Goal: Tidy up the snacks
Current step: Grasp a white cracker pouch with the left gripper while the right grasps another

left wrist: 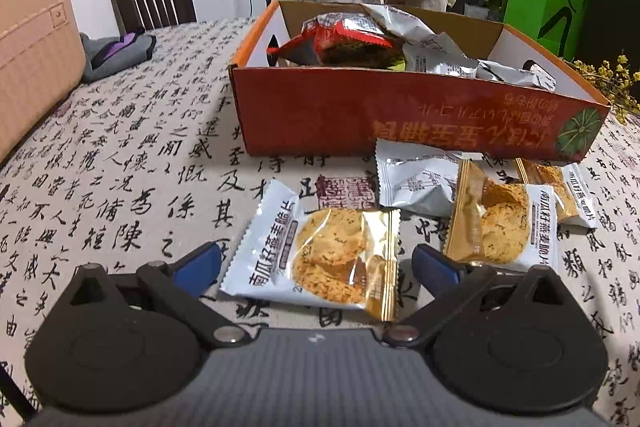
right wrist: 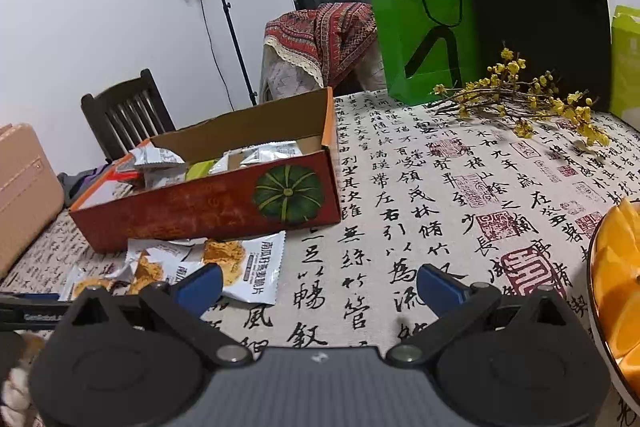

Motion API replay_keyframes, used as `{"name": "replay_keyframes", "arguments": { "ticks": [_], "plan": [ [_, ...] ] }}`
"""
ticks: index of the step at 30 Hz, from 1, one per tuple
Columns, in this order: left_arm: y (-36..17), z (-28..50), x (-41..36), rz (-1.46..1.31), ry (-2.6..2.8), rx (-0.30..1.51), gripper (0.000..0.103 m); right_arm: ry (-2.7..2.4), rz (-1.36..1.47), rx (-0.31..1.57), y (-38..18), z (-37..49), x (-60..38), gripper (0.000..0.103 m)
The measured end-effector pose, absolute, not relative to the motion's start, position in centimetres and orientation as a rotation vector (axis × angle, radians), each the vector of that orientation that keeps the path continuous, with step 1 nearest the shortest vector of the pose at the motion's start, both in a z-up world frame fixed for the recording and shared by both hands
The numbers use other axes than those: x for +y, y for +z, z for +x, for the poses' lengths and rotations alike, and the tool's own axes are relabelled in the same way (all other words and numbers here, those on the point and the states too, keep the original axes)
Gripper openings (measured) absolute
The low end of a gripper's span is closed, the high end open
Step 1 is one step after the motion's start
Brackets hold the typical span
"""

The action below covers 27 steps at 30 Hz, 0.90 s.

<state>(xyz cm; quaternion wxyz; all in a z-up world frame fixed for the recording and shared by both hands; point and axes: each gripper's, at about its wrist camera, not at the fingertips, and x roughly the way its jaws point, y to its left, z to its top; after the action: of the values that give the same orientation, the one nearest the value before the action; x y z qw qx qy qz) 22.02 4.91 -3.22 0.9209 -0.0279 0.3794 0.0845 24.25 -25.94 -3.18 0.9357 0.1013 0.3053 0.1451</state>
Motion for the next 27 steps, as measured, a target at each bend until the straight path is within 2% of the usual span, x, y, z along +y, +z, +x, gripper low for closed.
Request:
{"name": "replay_keyframes", "arguments": {
  "ticks": [10,15,18,27],
  "plan": [
    [-3.3,21.7,4.9,-0.061,0.179,0.751,0.1,0.31,0.199,0.671,-3.8,24.7,-25.5,0.103],
    [-2.8,20.9,5.7,-0.106,0.181,0.718,0.076,0.307,0.189,0.683,-4.1,24.9,-25.3,0.103],
    [-2.4,20.5,6.5,-0.151,0.155,0.692,0.069,0.329,0.182,0.679,-4.2,24.9,-25.0,0.103],
    [-0.7,18.6,7.5,-0.183,0.18,0.569,0.068,0.377,0.078,0.636,-3.6,24.2,-22.4,0.103]
  ]
}}
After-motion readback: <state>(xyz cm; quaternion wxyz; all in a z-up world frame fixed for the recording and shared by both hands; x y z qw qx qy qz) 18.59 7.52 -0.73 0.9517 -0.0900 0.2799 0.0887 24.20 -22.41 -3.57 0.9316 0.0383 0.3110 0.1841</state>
